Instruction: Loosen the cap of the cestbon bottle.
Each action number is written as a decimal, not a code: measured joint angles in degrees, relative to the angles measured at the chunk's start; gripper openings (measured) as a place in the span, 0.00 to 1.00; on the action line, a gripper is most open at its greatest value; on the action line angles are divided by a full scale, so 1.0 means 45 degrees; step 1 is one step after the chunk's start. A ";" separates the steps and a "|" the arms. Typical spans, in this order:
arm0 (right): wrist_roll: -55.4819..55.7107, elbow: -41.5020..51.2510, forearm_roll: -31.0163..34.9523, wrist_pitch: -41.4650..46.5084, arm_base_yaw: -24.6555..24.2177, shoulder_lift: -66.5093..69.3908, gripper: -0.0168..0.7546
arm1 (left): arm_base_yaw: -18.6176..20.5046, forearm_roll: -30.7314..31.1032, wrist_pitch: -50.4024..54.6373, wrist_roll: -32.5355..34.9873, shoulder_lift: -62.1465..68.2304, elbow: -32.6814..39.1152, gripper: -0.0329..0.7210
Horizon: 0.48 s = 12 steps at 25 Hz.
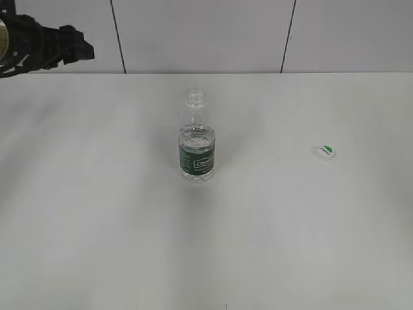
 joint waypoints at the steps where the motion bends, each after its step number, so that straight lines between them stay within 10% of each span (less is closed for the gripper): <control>1: 0.0000 0.0255 0.0000 0.0017 0.0000 -0.0474 0.50 | 0.0000 0.0000 -0.0013 0.0000 -0.0126 0.0000 0.75; 12: -0.0012 0.3434 0.0202 0.0095 0.0000 -0.7271 0.50 | 0.0010 0.0000 -0.0615 0.0022 -0.0468 0.0000 0.75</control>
